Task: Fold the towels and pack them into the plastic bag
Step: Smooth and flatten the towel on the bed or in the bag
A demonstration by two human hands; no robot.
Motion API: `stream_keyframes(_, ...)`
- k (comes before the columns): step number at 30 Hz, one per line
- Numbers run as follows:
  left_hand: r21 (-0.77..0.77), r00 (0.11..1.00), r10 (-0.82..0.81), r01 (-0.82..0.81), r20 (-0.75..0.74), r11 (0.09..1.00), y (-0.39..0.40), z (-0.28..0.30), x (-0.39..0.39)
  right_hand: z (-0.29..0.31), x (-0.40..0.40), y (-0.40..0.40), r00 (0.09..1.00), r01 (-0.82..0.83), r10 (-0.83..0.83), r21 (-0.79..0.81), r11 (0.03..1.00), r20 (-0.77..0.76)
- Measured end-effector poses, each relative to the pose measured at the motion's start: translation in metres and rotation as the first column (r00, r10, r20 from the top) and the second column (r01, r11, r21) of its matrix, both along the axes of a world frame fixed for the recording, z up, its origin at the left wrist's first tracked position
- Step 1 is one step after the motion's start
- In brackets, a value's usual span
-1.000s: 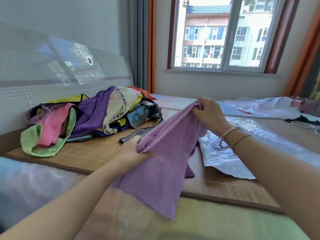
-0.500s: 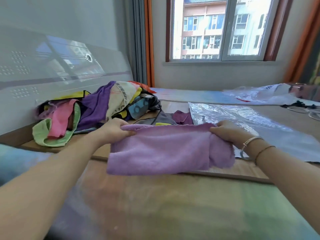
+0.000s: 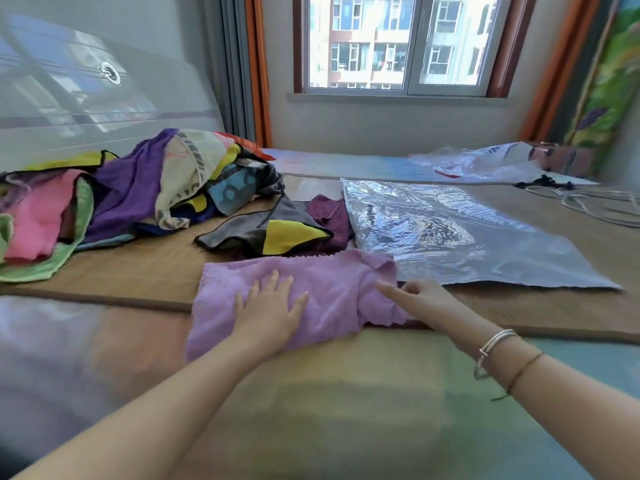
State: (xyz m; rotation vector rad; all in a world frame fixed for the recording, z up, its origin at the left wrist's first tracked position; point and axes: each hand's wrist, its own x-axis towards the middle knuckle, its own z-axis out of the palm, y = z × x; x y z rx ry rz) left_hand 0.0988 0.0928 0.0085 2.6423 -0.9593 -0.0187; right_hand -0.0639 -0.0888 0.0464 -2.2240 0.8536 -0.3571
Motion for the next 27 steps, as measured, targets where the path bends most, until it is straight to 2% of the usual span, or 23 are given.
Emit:
stream_keyframes(2,0.064,1.0,0.008,-0.008,-0.009,0.998,0.001,-0.004,0.0,-0.006,0.005,0.011,0.998,-0.018,0.02,-0.042,0.999,0.054)
stream_keyframes(4,0.088,1.0,-0.013,0.014,-0.012,0.996,0.004,-0.004,-0.001,-0.01,0.012,0.019,0.988,0.034,-0.02,-0.083,0.996,0.155)
stream_keyframes(6,0.104,0.999,-0.048,0.05,-0.024,0.993,0.009,-0.004,0.0,-0.007,0.016,0.025,0.918,0.121,-0.125,0.034,0.992,0.377)
stream_keyframes(8,0.11,0.994,-0.089,0.095,-0.058,0.989,0.013,-0.003,0.003,0.001,0.016,0.026,0.799,0.132,-0.219,0.192,0.972,0.56)
stream_keyframes(11,0.064,0.98,-0.156,0.165,-0.127,0.984,0.019,0.0,0.01,0.008,0.012,0.026,0.754,0.129,-0.253,0.241,0.962,0.606)
stream_keyframes(13,0.045,0.968,-0.202,0.211,-0.15,0.976,0.024,0.0,0.013,0.006,0.01,0.02,0.809,0.13,-0.218,0.195,0.972,0.546)
stream_keyframes(16,0.113,0.951,-0.294,0.303,-0.093,0.946,0.034,0.0,0.013,-0.003,0.006,0.002,0.975,0.129,-0.141,0.079,0.988,0.171)
stream_keyframes(18,0.162,0.935,-0.352,0.353,-0.032,0.922,0.041,0.002,0.013,-0.003,0.002,-0.003,0.992,0.125,-0.125,0.057,0.99,-0.014)
stream_keyframes(23,0.296,0.887,-0.459,0.424,0.055,0.856,0.054,0.013,0.018,0.002,0.0,0.001,0.973,0.092,-0.097,-0.03,0.995,-0.209)
stream_keyframes(25,0.323,0.897,-0.441,0.414,0.013,0.851,0.058,0.019,0.02,0.002,0.002,0.003,0.967,0.051,-0.062,-0.053,0.997,-0.248)
stream_keyframes(27,0.335,0.913,-0.402,0.399,-0.063,0.854,0.06,0.026,0.02,0.008,0.004,0.01,0.975,0.021,-0.019,0.01,1.0,-0.22)
